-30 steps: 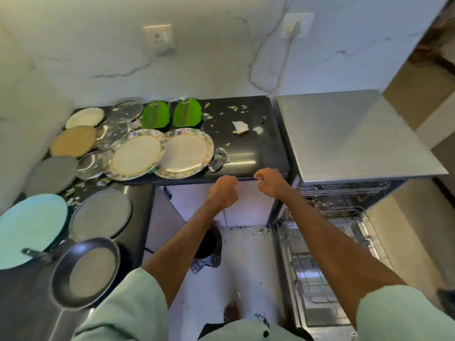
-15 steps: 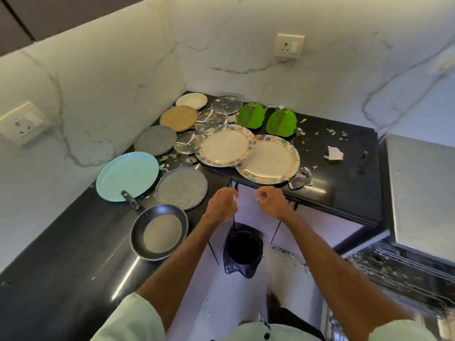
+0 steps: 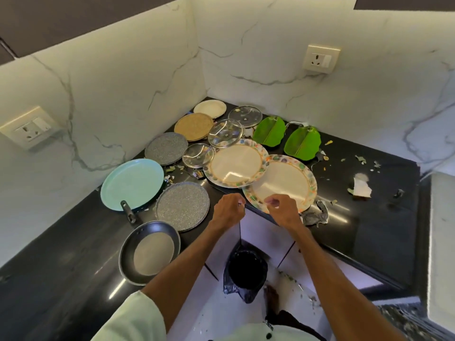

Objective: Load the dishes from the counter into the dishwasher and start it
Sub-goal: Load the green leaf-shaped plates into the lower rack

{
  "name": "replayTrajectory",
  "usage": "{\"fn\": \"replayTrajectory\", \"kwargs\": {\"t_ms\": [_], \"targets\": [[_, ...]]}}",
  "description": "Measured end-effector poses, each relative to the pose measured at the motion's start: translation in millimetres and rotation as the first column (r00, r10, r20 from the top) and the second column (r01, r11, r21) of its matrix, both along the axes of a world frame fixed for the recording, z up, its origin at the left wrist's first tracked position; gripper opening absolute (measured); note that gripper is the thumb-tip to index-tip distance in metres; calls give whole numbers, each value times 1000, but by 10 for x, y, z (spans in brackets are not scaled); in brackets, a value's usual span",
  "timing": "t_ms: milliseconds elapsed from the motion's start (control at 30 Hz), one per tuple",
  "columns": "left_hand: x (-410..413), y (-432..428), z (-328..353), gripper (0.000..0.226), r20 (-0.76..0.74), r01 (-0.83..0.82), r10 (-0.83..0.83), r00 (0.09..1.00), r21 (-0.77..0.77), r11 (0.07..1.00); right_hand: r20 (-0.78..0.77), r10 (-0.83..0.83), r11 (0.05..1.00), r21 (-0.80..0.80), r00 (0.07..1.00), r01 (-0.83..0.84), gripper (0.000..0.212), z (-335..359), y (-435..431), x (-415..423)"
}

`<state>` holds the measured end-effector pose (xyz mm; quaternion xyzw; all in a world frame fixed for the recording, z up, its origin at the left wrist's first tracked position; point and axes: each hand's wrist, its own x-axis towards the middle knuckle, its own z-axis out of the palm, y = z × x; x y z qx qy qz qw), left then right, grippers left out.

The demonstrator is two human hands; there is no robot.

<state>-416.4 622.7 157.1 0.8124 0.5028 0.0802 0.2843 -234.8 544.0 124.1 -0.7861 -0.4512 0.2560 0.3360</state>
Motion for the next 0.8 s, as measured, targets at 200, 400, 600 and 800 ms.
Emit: {"fn": "replayTrajectory", "kwargs": {"t_ms": [200,400,600,800], "targets": [[460,198,43,28,14,-94,94,995,-16,995,-13,70,997,13,997,-70,18,4,366,264],[579,302,36,22,59,-190,190,980,0,982,-41,170,985,-2,985,-170,18,28,650,351],[631,423,28,11,67,-245,245,967,-13,969,-74,197,980,43,977,-195,19,92,849,403],[793,545,60,28,46,-287,287,957,-14,958,-136,191,981,51,972,-186,22,111,984,520]]}}
